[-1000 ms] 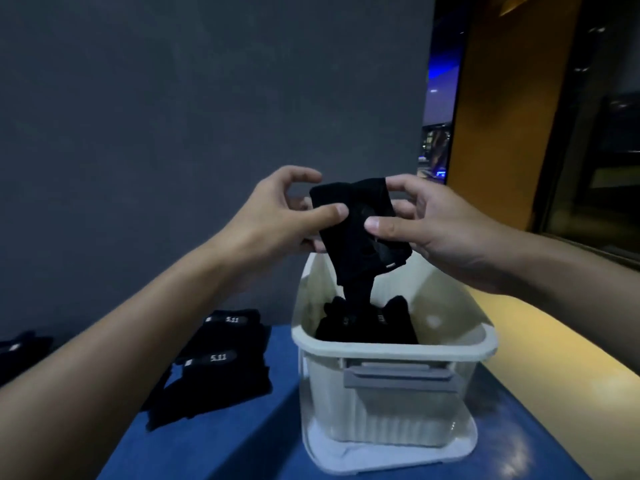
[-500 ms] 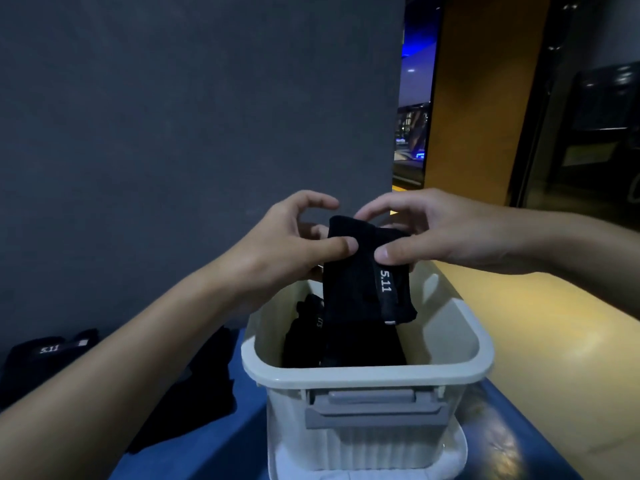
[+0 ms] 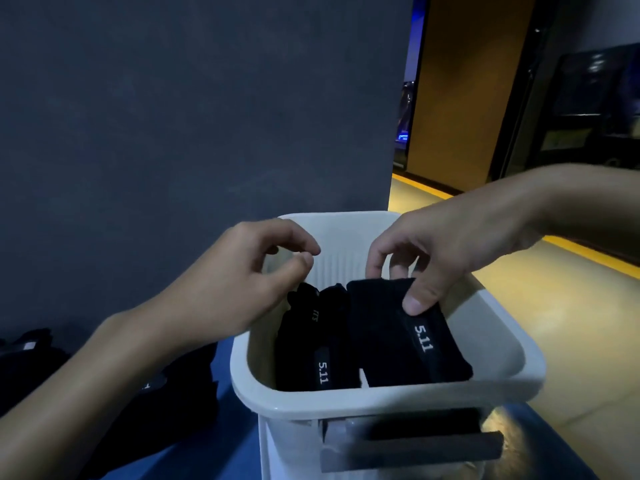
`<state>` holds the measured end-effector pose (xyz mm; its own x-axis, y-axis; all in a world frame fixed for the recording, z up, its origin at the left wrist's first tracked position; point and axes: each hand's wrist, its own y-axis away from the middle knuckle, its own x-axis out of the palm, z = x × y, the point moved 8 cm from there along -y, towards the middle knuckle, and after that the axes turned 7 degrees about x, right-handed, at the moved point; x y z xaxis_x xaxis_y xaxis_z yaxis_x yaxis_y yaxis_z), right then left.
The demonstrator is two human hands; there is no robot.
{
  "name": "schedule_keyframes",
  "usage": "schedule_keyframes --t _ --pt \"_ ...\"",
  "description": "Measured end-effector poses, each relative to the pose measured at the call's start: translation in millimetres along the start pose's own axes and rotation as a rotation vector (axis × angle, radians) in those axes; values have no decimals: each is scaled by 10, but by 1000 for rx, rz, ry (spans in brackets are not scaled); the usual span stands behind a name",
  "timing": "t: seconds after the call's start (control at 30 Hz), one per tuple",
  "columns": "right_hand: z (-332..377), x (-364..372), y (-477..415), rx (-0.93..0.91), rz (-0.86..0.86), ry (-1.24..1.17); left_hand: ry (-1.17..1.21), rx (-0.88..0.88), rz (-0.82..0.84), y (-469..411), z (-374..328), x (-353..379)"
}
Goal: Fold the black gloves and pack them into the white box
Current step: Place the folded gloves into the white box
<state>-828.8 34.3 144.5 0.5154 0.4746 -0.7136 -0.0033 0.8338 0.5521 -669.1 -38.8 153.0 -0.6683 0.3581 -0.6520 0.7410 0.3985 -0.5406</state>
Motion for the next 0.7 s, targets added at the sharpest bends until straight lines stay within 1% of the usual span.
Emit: schedule_keyframes --t 0.1,0.3,0.37,0.43,0.5,0.6,0.7 --pt "-24 126 -171 49 51 71 10 9 7 7 20 7" --pt "-99 314 -404 141 62 150 12 30 16 12 29 0" --pt "-67 348 -419 138 34 245 16 35 16 16 22 7" --pt "-10 338 -421 126 -37 400 26 41 10 27 7 -1" --pt "33 317 -419 121 -85 490 26 36 18 44 -5 -15" --pt "60 302 -406 124 -98 547 31 25 42 66 15 -30" --pt "63 295 -418 93 -85 553 34 34 78 73 20 -9"
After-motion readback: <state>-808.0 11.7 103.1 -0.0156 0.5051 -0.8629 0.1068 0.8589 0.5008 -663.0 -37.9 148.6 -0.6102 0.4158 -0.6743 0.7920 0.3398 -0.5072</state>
